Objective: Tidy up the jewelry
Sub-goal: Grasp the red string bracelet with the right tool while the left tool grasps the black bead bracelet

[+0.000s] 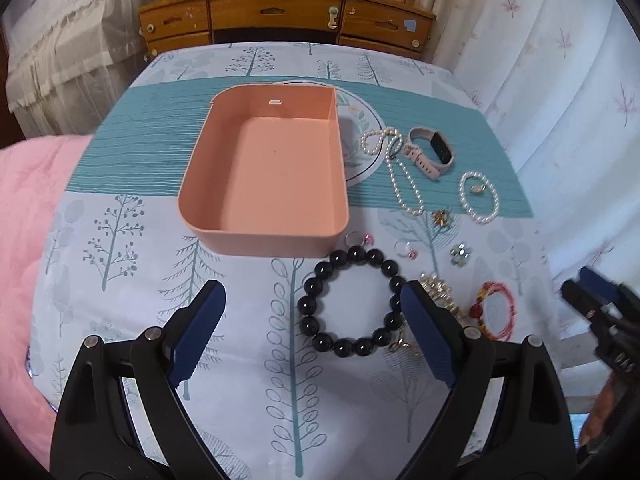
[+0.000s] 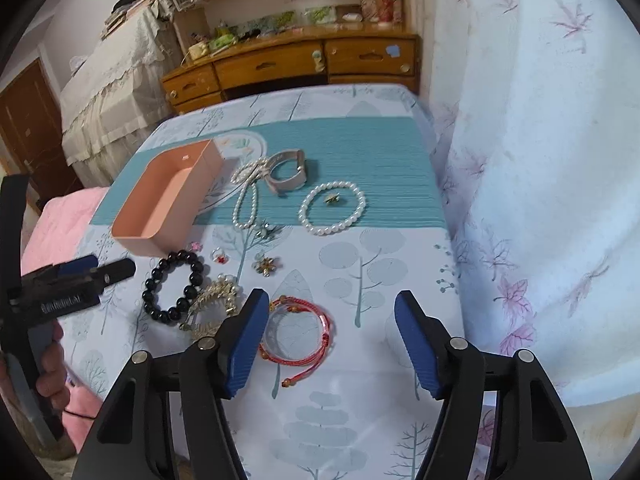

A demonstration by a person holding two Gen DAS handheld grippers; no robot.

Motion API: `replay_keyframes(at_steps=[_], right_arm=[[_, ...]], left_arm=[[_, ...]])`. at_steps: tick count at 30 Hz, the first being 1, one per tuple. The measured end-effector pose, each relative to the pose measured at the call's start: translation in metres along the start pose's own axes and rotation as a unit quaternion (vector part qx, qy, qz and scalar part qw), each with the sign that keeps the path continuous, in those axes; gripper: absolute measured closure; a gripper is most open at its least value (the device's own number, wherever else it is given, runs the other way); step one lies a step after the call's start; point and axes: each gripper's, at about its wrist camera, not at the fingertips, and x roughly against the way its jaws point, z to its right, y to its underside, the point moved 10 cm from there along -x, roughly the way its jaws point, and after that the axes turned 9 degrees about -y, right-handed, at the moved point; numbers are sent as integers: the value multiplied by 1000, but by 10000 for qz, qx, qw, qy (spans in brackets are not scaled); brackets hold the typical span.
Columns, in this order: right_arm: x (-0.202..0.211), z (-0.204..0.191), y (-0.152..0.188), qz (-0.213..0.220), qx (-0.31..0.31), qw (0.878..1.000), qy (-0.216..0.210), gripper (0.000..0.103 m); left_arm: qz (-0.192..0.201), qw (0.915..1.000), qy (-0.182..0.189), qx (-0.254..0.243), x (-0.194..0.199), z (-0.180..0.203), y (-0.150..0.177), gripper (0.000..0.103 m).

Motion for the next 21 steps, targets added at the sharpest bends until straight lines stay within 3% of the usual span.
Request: replay_keyframes(at_steps=[5, 14, 21], right_arm=[[-17, -6, -3, -530, 93, 9983, -235, 45], [-69, 0, 3, -1253, 356, 9912, -248, 60], [-107, 10, 9, -1627, 322, 9860, -184, 61]], left_arm=[[-172, 9993, -205, -261, -2, -7, -12, 14], [-781, 9962, -35, -391, -29, -18, 0, 17], [-1067, 9905, -164, -850, -56, -13, 17, 25]])
